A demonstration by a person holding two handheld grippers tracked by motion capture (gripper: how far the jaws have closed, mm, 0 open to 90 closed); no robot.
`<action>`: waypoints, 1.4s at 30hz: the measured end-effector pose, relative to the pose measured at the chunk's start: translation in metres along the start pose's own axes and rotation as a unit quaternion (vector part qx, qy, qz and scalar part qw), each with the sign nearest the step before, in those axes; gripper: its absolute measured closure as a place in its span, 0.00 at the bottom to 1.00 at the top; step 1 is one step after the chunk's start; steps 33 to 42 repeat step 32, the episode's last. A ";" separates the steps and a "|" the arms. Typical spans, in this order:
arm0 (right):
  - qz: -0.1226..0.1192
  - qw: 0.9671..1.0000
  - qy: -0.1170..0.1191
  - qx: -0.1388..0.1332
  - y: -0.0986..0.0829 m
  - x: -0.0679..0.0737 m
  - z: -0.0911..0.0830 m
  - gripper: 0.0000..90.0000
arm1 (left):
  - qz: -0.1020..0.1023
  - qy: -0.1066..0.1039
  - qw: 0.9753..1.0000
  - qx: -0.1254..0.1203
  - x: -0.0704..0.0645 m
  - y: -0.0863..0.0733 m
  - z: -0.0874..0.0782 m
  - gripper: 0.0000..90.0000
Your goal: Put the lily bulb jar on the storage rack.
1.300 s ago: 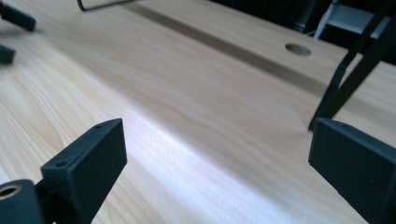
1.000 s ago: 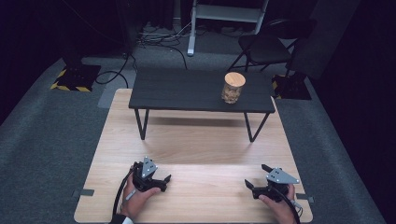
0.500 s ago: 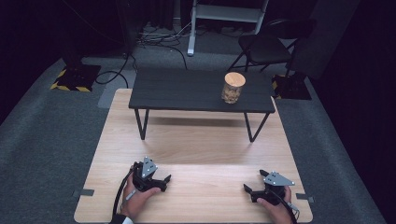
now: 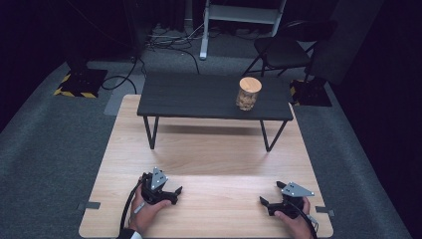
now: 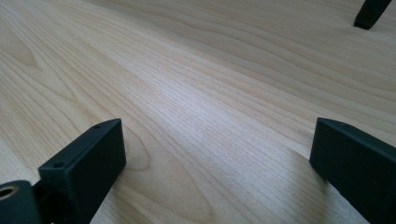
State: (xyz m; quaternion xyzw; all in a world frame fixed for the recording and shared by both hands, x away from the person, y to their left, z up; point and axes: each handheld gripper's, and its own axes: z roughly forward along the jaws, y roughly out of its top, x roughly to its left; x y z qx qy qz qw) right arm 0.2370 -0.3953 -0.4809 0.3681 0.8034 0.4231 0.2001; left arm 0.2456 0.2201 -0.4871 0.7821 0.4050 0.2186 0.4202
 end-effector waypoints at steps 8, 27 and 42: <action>-0.001 1.000 0.000 0.002 0.001 0.000 0.000 0.01 | 0.000 0.000 1.000 0.000 0.000 0.000 0.000 0.01; -0.001 1.000 0.000 0.003 0.001 0.000 0.000 0.01 | 0.000 0.000 1.000 0.000 0.000 0.000 0.000 0.01; 0.000 1.000 -0.001 0.004 0.001 0.000 0.001 0.00 | 0.000 0.000 1.000 0.000 0.000 0.000 0.000 0.01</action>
